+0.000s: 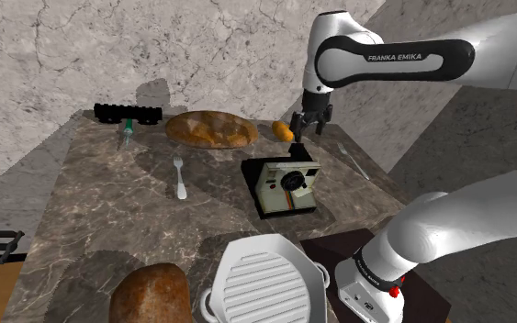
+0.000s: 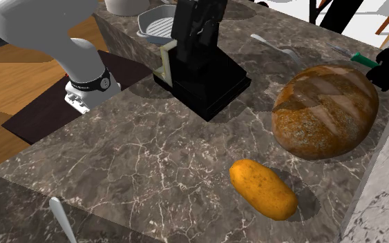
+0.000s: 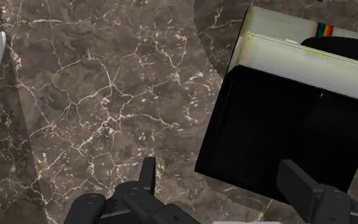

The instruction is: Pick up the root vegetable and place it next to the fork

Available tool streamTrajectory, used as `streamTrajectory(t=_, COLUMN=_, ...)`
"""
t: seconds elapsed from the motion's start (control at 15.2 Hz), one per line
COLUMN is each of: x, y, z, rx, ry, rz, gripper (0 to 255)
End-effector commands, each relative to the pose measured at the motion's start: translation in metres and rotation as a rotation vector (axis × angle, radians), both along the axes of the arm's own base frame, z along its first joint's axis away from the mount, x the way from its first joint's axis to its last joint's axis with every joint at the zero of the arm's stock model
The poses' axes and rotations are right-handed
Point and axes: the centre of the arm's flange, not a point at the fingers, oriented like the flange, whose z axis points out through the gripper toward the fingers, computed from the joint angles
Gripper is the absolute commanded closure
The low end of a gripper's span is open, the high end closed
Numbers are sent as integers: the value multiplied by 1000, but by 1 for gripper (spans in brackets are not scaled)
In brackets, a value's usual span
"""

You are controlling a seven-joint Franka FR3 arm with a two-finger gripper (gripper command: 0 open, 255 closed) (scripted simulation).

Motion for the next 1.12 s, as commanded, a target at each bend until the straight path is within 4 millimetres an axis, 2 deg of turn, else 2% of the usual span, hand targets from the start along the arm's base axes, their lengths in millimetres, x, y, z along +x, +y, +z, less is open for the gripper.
streamTrajectory(t=0.0, x=22, y=-4, z=-13, rx=-41, ry=1, rz=-13, gripper=0)
streamTrajectory(t=0.53, x=109, y=-25, z=-70, rx=-203, ry=13, rz=-68, gripper=0)
streamTrajectory(t=1.06, x=193, y=-60, z=-124, rx=-364, ry=25, rz=-124, gripper=0)
